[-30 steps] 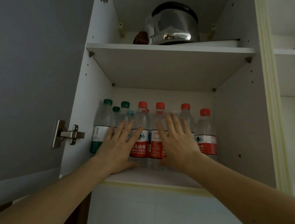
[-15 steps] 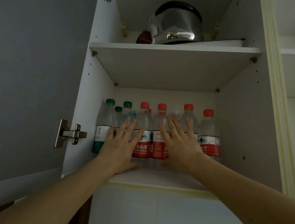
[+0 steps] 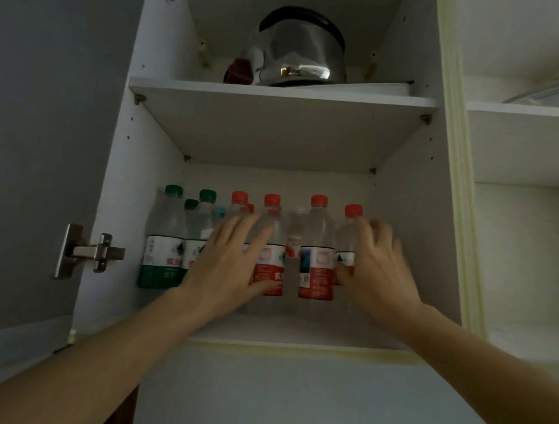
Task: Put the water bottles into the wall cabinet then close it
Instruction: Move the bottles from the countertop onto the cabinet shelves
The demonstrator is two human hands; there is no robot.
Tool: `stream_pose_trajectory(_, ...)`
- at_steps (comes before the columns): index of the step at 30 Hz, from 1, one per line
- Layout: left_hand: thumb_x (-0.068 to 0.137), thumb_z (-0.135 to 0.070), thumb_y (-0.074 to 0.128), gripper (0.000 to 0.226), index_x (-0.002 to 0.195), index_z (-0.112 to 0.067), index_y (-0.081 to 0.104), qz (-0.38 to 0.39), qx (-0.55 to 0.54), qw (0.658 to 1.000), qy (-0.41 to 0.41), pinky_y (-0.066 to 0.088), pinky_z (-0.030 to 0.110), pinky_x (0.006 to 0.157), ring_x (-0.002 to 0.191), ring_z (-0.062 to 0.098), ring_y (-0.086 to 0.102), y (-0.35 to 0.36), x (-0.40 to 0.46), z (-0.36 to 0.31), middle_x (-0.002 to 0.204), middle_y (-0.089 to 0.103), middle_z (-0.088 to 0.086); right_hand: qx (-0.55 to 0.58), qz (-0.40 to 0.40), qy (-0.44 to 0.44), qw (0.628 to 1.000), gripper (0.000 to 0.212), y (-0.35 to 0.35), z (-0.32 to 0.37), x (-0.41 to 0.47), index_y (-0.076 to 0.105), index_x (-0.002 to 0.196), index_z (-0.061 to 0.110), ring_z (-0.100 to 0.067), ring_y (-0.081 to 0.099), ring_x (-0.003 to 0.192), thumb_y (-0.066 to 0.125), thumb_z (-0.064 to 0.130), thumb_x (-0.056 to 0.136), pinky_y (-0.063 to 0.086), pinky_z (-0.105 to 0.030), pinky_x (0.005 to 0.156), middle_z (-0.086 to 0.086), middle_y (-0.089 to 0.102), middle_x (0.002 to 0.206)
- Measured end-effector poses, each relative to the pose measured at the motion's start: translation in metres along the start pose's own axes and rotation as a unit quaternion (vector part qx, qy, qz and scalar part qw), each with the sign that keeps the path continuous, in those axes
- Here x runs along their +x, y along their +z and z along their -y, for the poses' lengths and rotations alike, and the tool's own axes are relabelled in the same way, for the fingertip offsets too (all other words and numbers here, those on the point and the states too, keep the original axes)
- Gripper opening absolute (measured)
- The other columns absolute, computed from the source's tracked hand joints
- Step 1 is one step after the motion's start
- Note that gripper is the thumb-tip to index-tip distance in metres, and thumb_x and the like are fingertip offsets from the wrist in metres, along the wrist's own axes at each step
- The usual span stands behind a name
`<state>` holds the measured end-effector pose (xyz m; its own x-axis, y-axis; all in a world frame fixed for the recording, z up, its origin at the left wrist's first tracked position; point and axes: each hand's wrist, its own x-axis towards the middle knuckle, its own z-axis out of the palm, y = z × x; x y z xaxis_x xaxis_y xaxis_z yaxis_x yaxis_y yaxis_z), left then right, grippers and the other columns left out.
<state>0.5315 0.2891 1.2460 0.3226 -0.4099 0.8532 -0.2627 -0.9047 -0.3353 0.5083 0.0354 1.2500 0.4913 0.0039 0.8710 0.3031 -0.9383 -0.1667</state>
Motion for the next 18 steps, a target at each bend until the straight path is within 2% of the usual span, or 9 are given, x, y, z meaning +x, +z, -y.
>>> stream_pose_trajectory(3, 0.083, -0.070, 0.064, 0.109, 0.160, -0.024, 0.002, 0.007, -0.023, 1.000, 0.015, 0.005, 0.048, 0.124, 0.153, 0.032, 0.008, 0.005, 0.035, -0.035, 0.165, 0.012, 0.011, 0.138, 0.123, 0.121, 0.975, 0.066, -0.007, -0.017, -0.003, 0.033, 0.140, 0.016, -0.035, 0.059, 0.115, 0.074, 0.031, 0.090, 0.054, -0.048, 0.093, -0.013, 0.047, 0.135)
stream_pose_trajectory(5, 0.079, -0.070, 0.068, 0.115, 0.160, -0.033, -0.006, 0.041, 0.007, 0.999, 0.031, -0.006, 0.054, 0.123, 0.154, 0.034, 0.000, 0.009, 0.057, -0.051, 0.167, 0.006, 0.015, 0.197, 0.164, 0.133, 0.957, 0.058, -0.005, -0.026, -0.005, 0.037, 0.137, 0.018, -0.025, 0.066, 0.097, 0.073, 0.025, 0.091, 0.058, -0.042, 0.083, -0.004, 0.060, 0.113)
stream_pose_trajectory(7, 0.076, -0.073, 0.068, 0.117, 0.156, -0.044, -0.013, 0.092, 0.032, 0.995, 0.034, -0.012, 0.065, 0.119, 0.154, 0.039, -0.007, 0.012, 0.079, -0.056, 0.167, 0.005, 0.018, 0.206, 0.189, 0.119, 0.953, 0.066, 0.000, -0.030, -0.007, 0.030, 0.144, 0.023, -0.015, 0.063, 0.084, 0.071, 0.018, 0.092, 0.054, -0.036, 0.076, 0.005, 0.060, 0.100)
stream_pose_trajectory(10, 0.072, -0.083, 0.062, 0.115, 0.155, -0.049, -0.011, 0.160, 0.043, 0.986, 0.007, -0.014, 0.070, 0.115, 0.154, 0.041, -0.010, 0.014, 0.108, -0.053, 0.168, 0.011, 0.017, 0.206, 0.201, 0.093, 0.953, 0.092, 0.008, -0.033, -0.008, 0.004, 0.158, 0.035, -0.010, 0.059, 0.084, 0.066, 0.012, 0.095, 0.048, -0.032, 0.077, 0.005, 0.060, 0.105)
stream_pose_trajectory(13, 0.069, -0.084, 0.063, 0.116, 0.156, -0.049, -0.005, 0.205, 0.011, 0.979, -0.002, -0.015, 0.068, 0.114, 0.156, 0.036, -0.002, 0.016, 0.123, -0.047, 0.169, 0.017, 0.010, 0.197, 0.212, 0.075, 0.954, 0.105, 0.007, -0.036, -0.003, -0.009, 0.158, 0.040, -0.015, 0.063, 0.093, 0.068, 0.012, 0.094, 0.054, -0.036, 0.086, 0.001, 0.064, 0.114)
stream_pose_trajectory(15, 0.066, -0.081, 0.069, 0.117, 0.155, -0.049, 0.000, 0.219, -0.032, 0.975, -0.004, -0.007, 0.064, 0.117, 0.154, 0.033, 0.010, 0.018, 0.125, -0.045, 0.165, 0.027, 0.007, 0.192, 0.216, 0.064, 0.955, 0.115, 0.003, -0.037, 0.002, -0.020, 0.157, 0.041, -0.019, 0.065, 0.098, 0.071, 0.011, 0.092, 0.055, -0.036, 0.090, -0.003, 0.067, 0.120)
stream_pose_trajectory(18, 0.055, -0.087, 0.069, 0.117, 0.150, -0.051, 0.011, 0.190, -0.071, 0.979, -0.007, 0.009, 0.059, 0.117, 0.141, 0.033, 0.030, 0.020, 0.125, -0.040, 0.146, 0.045, 0.010, 0.177, 0.229, 0.051, 0.956, 0.127, 0.001, -0.034, 0.007, -0.032, 0.152, 0.043, -0.020, 0.067, 0.094, 0.073, 0.007, 0.090, 0.057, -0.036, 0.084, -0.006, 0.068, 0.115)
